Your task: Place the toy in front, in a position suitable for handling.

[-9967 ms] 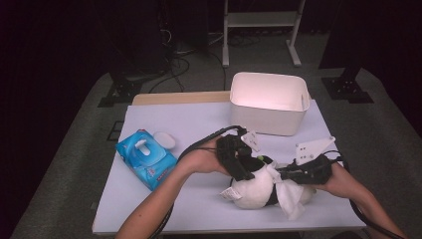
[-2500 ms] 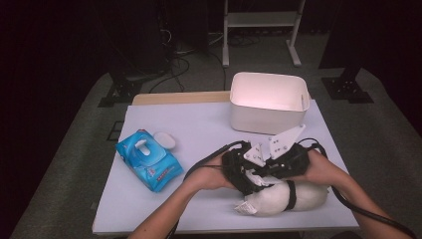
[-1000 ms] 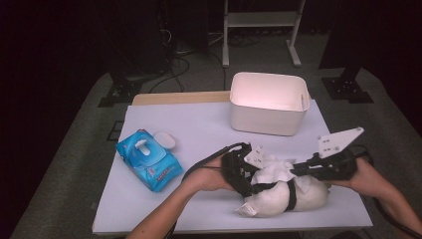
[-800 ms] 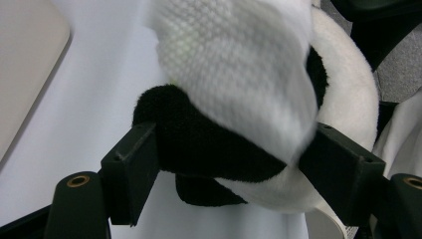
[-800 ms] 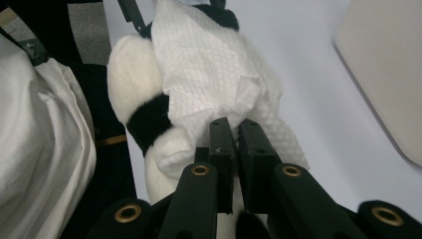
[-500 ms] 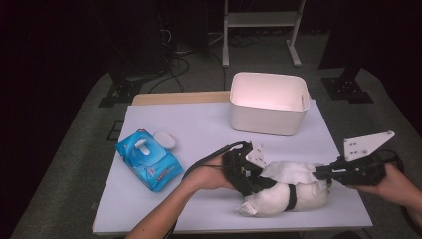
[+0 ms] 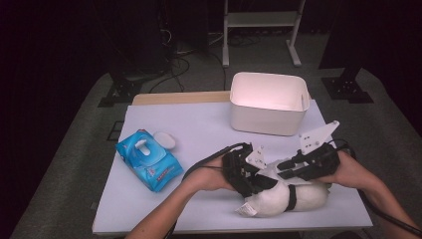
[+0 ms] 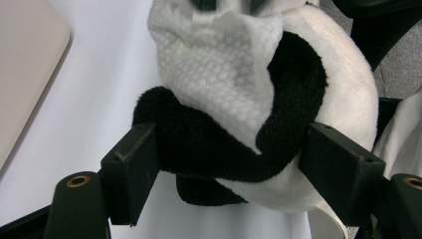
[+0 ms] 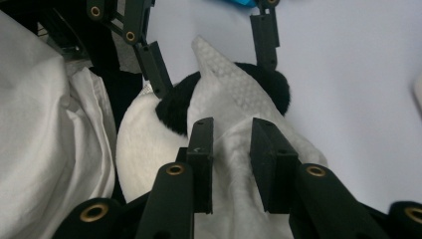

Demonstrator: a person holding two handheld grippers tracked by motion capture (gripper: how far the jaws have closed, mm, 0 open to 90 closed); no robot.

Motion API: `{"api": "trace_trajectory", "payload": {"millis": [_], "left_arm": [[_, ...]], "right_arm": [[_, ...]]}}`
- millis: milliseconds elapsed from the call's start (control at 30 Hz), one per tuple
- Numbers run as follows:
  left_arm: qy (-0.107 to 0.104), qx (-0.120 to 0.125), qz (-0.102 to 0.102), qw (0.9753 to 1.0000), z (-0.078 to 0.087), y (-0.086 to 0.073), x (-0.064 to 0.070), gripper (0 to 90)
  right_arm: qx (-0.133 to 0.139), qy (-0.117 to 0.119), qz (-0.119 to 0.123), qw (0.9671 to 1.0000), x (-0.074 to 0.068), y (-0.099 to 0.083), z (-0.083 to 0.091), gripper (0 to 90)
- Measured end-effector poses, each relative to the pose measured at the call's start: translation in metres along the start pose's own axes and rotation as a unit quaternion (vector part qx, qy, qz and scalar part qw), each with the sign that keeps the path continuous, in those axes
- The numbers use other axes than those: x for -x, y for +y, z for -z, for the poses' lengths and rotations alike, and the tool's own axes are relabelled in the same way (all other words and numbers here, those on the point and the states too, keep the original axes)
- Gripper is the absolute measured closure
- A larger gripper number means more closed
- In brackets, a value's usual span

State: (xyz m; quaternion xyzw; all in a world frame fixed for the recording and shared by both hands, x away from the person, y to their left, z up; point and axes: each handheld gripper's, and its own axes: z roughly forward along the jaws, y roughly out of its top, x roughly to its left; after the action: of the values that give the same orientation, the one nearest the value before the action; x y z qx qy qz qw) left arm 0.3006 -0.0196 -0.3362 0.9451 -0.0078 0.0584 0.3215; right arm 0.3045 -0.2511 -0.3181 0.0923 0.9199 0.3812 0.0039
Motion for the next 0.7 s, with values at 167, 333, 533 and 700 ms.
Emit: {"api": "trace_trajectory", "payload": {"millis": [167,333,533,700], "left_arm": [[0.003,0.000,0.000,1.0000,-0.001,-0.001,0.000,24.2],[0.005,-0.002,0.000,1.0000,-0.003,-0.001,0.001,24.2],[0.000,0.000,-0.001,1.0000,-0.003,-0.003,0.002,24.2],[-0.004,0.007,0.000,1.0000,-0.002,-0.005,0.002,24.2]], "right_arm": [[-0.009,0.017,-0.009,0.9998,0.004,0.006,-0.013,68.8],[0.011,0.031,-0.018,0.9993,0.008,0.006,-0.022,76.2],[0.026,0.025,0.001,0.9994,0.007,0.017,-0.032,81.8],[0.022,0.015,0.010,0.9996,0.005,0.016,-0.029,83.7]]}}
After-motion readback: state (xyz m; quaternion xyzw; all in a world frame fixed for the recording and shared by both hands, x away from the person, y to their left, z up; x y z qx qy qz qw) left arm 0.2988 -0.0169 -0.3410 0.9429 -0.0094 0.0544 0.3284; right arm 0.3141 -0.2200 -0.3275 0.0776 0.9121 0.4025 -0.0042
